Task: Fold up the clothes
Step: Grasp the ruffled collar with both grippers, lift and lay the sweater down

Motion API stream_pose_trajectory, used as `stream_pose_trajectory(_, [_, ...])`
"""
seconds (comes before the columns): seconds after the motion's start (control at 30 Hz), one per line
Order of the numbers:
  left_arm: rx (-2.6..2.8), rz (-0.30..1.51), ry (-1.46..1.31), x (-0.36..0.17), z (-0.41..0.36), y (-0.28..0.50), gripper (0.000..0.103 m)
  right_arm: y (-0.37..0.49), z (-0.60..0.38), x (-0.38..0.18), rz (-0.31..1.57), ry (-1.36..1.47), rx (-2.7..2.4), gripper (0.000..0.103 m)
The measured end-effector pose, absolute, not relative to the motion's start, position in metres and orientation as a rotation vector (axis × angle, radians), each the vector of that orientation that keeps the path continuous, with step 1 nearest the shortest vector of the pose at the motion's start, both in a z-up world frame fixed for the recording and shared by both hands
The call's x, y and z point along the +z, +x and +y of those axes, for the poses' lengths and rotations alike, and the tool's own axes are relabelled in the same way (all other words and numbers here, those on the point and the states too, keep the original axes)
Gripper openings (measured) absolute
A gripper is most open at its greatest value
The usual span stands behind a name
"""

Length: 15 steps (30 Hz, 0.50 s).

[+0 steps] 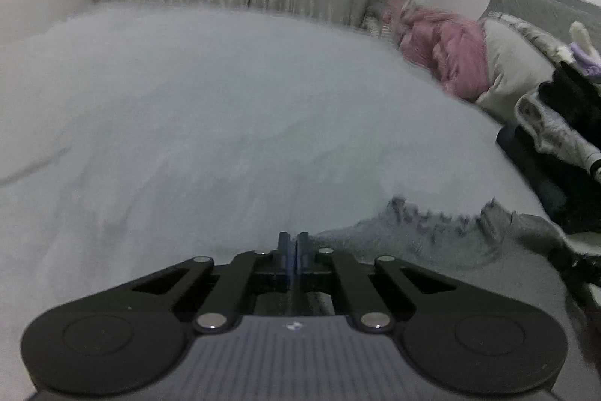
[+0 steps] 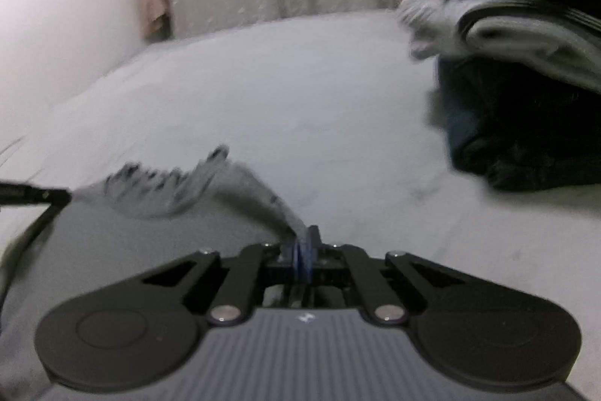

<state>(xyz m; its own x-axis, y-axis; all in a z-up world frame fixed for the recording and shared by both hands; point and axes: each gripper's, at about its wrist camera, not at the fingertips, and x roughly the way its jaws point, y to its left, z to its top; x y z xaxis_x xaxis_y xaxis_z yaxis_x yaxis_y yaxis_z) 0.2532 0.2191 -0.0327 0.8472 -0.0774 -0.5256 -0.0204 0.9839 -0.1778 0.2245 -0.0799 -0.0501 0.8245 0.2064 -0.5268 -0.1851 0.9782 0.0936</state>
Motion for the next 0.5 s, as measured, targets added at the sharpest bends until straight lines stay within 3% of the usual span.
stream_pose_trajectory(0.17, [0.017,0.467,-0.163,-0.026,0.208,0.258,0.001,0.227,-0.079,-0.026,0.48,-0.002,0.196,0.0])
stream_pose_trajectory(0.3, [0.06,0.534,-0.12,-0.04,0.205,0.282,0.001,0.257,-0.081,-0.045,0.541,0.016,0.181,0.0])
stream_pose_trajectory(0.37, [0.088,0.602,-0.086,-0.052,0.201,0.296,0.003,0.27,-0.079,-0.061,0.606,0.031,0.171,0.006])
stream_pose_trajectory(0.43, [0.108,0.625,-0.063,-0.054,0.196,0.3,0.01,0.277,-0.081,-0.073,0.652,0.052,0.158,0.013])
stream_pose_trajectory(0.47, [0.12,0.634,-0.057,-0.048,0.195,0.298,0.015,0.276,-0.082,-0.07,0.655,0.069,0.155,0.022])
stream_pose_trajectory(0.5, [0.133,0.645,-0.051,-0.042,0.193,0.294,0.017,0.273,-0.085,-0.066,0.655,0.091,0.152,0.048])
